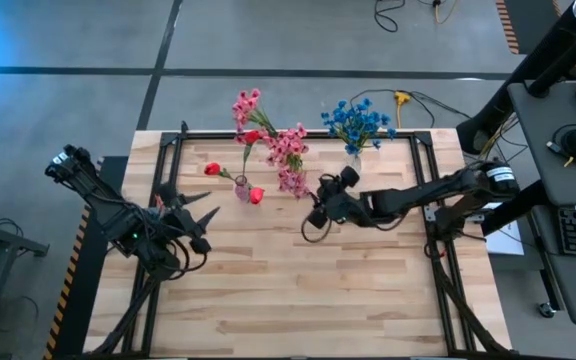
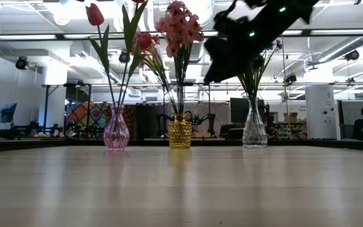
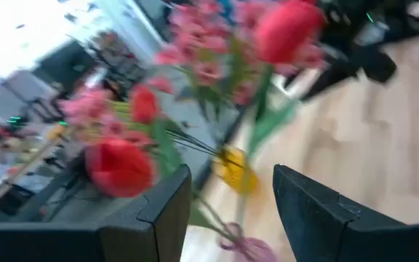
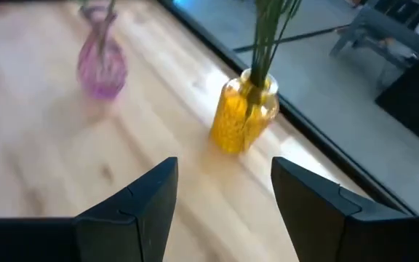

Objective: Sort flowers into vase by color
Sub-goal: Return to Home Position

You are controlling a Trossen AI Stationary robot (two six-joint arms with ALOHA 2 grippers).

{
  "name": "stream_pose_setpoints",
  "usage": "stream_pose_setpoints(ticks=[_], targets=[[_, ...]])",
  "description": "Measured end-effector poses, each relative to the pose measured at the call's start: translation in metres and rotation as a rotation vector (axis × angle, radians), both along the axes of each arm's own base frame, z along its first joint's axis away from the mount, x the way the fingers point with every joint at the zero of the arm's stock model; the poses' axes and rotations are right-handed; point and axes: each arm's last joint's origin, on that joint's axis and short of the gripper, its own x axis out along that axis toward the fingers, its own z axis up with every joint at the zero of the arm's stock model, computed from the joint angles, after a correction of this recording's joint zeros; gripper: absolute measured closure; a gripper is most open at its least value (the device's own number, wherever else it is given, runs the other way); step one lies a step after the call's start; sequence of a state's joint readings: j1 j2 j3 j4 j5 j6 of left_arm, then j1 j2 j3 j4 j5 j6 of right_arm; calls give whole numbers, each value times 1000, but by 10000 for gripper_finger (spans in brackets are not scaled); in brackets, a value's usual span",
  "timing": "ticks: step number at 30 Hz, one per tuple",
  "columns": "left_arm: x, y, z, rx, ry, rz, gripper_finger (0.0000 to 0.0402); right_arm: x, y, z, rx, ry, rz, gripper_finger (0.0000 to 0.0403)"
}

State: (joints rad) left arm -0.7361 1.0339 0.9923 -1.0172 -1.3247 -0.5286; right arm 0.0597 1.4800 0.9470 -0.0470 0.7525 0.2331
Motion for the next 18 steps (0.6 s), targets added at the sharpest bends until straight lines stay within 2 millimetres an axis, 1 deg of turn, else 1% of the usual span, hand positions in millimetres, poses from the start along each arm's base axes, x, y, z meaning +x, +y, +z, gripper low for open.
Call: stream_pose_setpoints(ticks=[4,7,9,12,14,16,18], targets=[[14,-14,-5,-82,68,-99,224,-20,23,6,2,29,79,188],[27,-32,-9,-135,143,-268,224,-36,39,10,-8,32,198,188],[33,-45,-7,-135,156,-391,224,-47,46,13,-22,11,279,188],[36,-61,-3,-45,152,-536,224,-60,51,17,-50,-79,410,188],[37,-66,-3,29,131,-596,224,-68,51,18,-70,-163,519,188],[36,-65,-3,60,92,-664,224,-78,50,18,-104,-259,610,188],[33,-61,-7,62,50,-713,224,-89,47,18,-148,-345,649,188]])
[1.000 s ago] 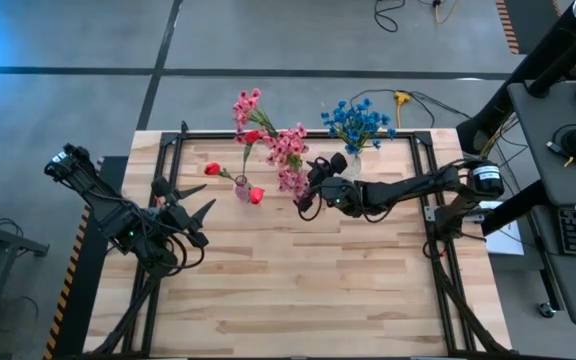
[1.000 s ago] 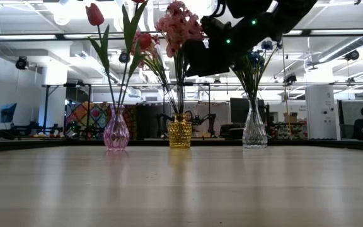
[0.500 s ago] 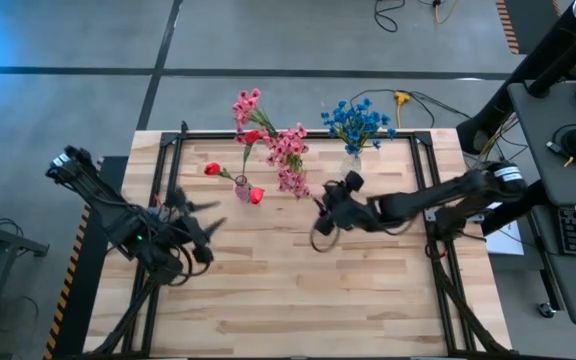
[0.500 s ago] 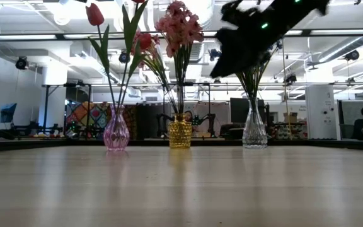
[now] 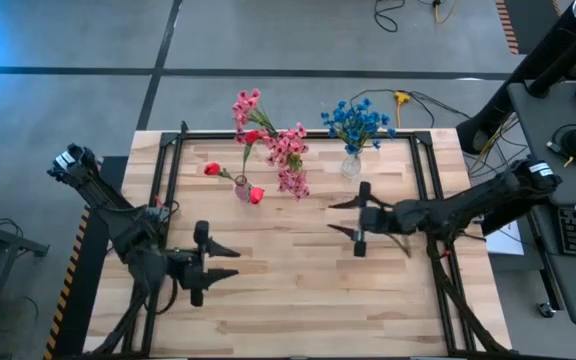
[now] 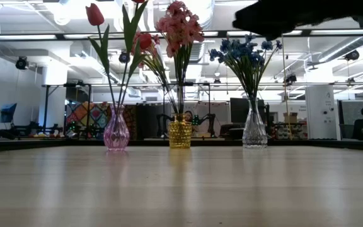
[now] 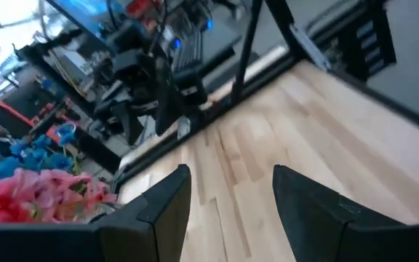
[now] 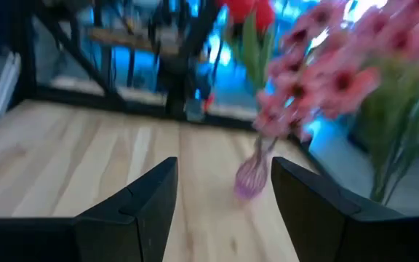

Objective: Sort flowers into vase by color
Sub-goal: Return to Home Position

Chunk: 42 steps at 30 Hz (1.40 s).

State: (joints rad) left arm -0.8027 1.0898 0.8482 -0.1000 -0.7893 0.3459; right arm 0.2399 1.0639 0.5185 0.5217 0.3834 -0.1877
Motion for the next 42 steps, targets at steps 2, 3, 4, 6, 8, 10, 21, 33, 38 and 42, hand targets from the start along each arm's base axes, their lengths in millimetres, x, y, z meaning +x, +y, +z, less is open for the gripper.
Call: stream_pose_setpoints(ticks=[2,3,4,6,8,10,21,33,38,42], targets=[[-7,8,-7,-29,-36,-3,224,-11,-3,-2,-21,-68,17,188],[-11,12,-11,-45,-53,-3,224,-16,-4,-3,-23,-98,20,188],[-15,17,-14,-65,-74,-1,224,-21,-6,-4,-26,-120,22,188],[-23,28,-16,-107,-133,4,224,-30,-8,-4,-25,-158,24,188],[-32,38,-19,-130,-186,6,224,-39,-10,-4,-19,-184,39,188],[-41,49,-21,-155,-230,12,225,-46,-11,-5,-14,-202,45,188],[-68,90,-41,-221,-343,85,279,-82,-18,3,-49,-350,103,188],[-95,117,-62,-273,-464,107,347,-118,-26,-2,-66,-507,95,188],[-103,123,-70,-292,-492,113,370,-128,-29,-9,-61,-548,89,188],[-107,127,-76,-296,-495,126,388,-135,-30,-15,-69,-582,76,188]])
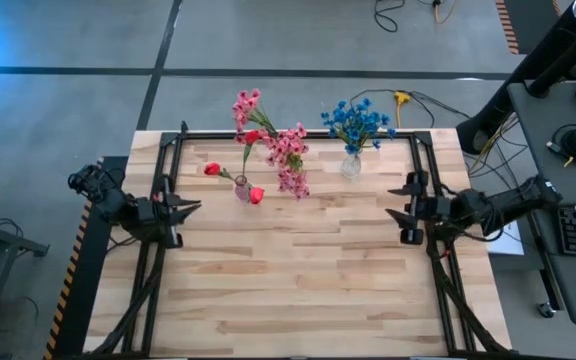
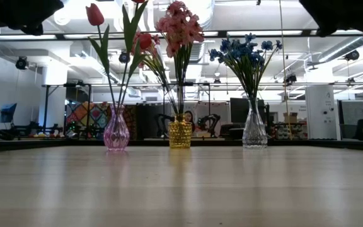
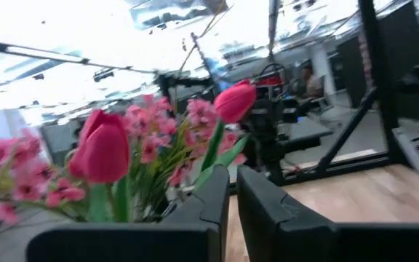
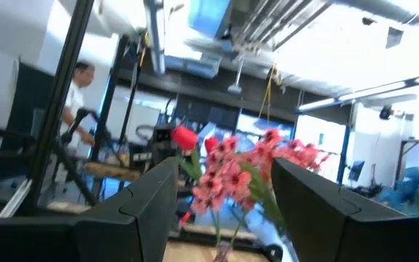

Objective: Sort flowers into vase by color
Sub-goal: Return to Home Position

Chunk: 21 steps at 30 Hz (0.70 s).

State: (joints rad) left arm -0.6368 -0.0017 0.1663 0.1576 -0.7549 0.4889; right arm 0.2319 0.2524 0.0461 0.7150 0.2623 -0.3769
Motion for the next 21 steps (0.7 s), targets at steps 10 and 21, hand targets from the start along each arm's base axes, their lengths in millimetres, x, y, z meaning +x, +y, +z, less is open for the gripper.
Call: stream_pose_setpoints(ticks=[10,21], targets=[[1,1,-5,16,49,50,401,-14,-3,-5,-41,-25,-18,188],[3,0,-15,-16,129,68,402,-10,-1,-19,-97,86,72,188]])
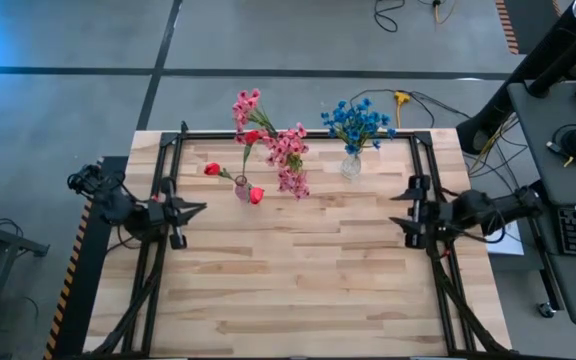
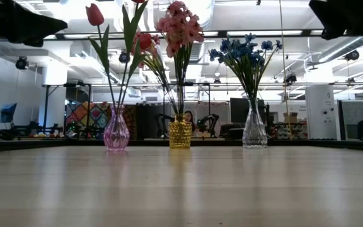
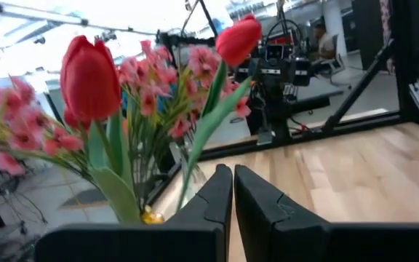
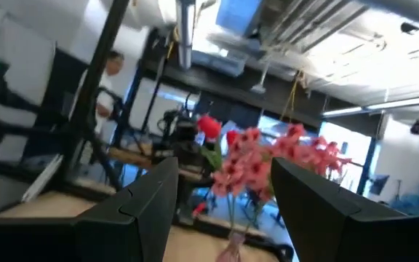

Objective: Sort flowers into vase by color
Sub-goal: Return to Home Position

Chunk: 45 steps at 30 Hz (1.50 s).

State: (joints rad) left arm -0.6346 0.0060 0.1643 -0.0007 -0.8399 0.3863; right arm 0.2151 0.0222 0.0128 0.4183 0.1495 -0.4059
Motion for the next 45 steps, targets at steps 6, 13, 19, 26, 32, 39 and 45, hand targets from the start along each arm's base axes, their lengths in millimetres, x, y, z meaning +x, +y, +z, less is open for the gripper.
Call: stream_pose_setpoints(ticks=[6,13,19,26,32,39,45], targets=[[0,0,-1,-37,-10,-5,402,2,-3,-5,156,55,-60,188],[1,-1,-1,-34,-6,-6,401,2,-3,-5,427,56,25,188],[1,-1,-1,-34,-6,-8,401,2,-3,-5,465,55,40,188],[1,-1,-1,-34,-7,-8,401,2,-3,-5,466,56,40,188],[1,-1,-1,-34,-6,-8,401,2,-3,-5,466,56,40,188],[1,-1,0,-34,-7,-8,401,3,-3,-6,465,56,39,188],[1,-1,0,-34,-6,-8,401,3,-3,-6,465,56,39,188]])
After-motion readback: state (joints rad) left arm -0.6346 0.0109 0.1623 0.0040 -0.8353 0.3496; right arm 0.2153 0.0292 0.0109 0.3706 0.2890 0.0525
